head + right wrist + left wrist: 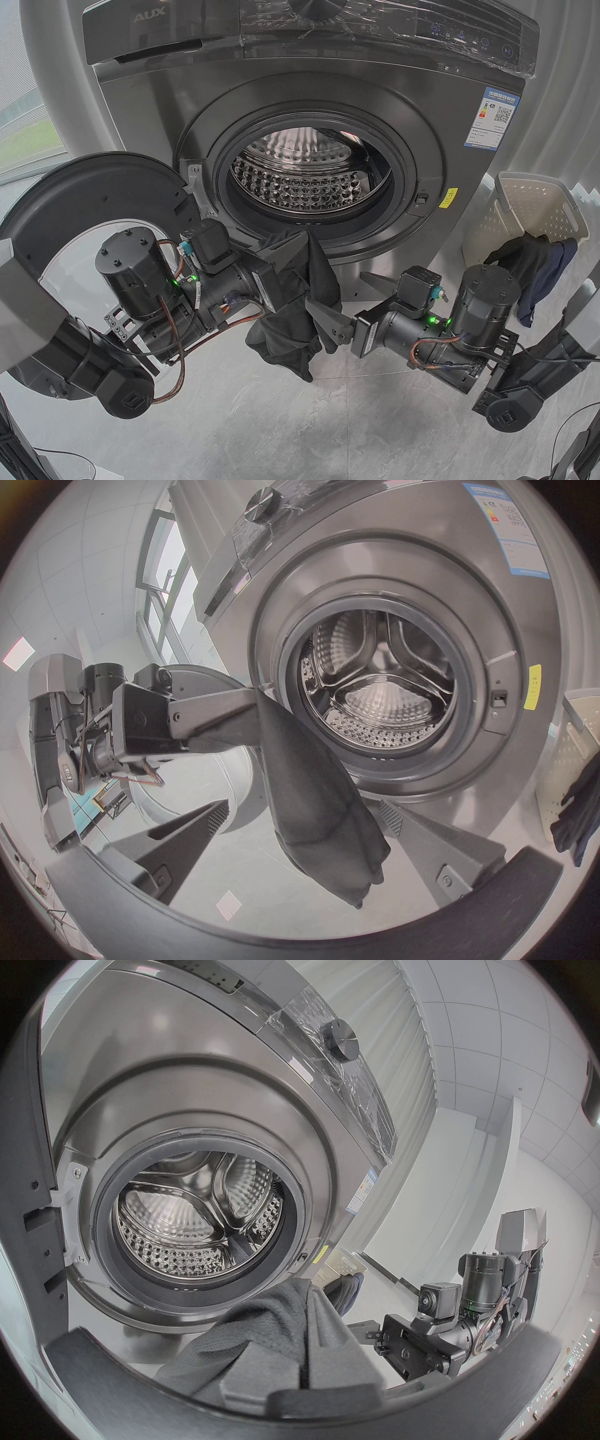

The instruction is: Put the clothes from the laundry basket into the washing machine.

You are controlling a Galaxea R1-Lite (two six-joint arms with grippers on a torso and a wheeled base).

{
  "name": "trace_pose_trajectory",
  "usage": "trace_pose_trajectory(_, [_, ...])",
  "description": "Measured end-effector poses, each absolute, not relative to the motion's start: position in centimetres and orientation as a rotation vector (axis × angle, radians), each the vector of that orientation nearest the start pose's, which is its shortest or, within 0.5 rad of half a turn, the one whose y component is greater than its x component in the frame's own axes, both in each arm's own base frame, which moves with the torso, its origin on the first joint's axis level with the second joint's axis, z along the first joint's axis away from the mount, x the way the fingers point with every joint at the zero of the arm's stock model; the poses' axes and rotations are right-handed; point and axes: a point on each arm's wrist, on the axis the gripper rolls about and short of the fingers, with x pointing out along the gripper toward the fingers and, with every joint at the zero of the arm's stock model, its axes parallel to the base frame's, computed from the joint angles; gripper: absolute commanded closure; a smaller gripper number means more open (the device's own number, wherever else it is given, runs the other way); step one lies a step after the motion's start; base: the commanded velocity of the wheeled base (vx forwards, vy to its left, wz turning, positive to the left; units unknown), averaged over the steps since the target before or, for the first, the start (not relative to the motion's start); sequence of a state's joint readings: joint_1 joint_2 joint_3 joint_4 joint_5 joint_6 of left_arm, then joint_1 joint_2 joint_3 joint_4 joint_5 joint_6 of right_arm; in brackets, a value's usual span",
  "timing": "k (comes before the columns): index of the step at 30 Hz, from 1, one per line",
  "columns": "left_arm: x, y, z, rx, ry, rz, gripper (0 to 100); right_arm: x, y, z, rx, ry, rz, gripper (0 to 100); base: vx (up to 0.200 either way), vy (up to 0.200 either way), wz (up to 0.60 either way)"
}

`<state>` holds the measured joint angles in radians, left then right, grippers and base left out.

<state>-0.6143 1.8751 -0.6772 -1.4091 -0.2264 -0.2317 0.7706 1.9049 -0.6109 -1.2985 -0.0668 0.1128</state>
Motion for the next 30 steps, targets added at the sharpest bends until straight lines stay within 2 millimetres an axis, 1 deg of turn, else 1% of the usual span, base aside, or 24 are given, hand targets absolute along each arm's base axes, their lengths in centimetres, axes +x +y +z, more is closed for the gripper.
trace_pose_trajectory(4, [26.2,-19.1,17.1,-0.259,-0.112,-0.858,100,24.0,23.3,13.8,0.123,0.013,0.705,0,0.0,0.0,0.0])
trace_pose_trajectory(7, [26.2,-19.2,17.1,-0.259,-0.113,-0.857,100,25.1,24.0,13.8,0.134,-0.005,0.696,0,0.0,0.0,0.0])
trace_pose_trajectory(10, [26.1,-19.2,17.1,-0.259,-0.113,-0.859,100,26.4,24.4,13.4,0.138,-0.012,0.676,0,0.0,0.0,0.0])
trace_pose_trajectory(13, [26.0,-19.1,17.2,-0.26,-0.115,-0.857,100,27.2,24.3,12.9,0.14,-0.019,0.658,0,0.0,0.0,0.0])
trace_pose_trajectory(18, [25.9,-18.9,17.4,-0.26,-0.121,-0.854,100,27.7,23.4,11.3,0.12,0.018,0.632,0,0.0,0.0,0.0])
trace_pose_trajectory(21, [25.9,-18.8,17.5,-0.261,-0.122,-0.853,100,27.5,22.7,10.4,0.108,0.039,0.622,0,0.0,0.0,0.0])
trace_pose_trajectory(25, [25.9,-18.8,17.5,-0.261,-0.124,-0.852,100,27.4,21.5,9.5,0.095,0.053,0.607,0,0.0,0.0,0.0])
trace_pose_trajectory(30, [25.9,-18.8,17.6,-0.26,-0.126,-0.854,100,27.8,20.3,8.5,0.075,0.06,0.589,0,0.0,0.0,0.0])
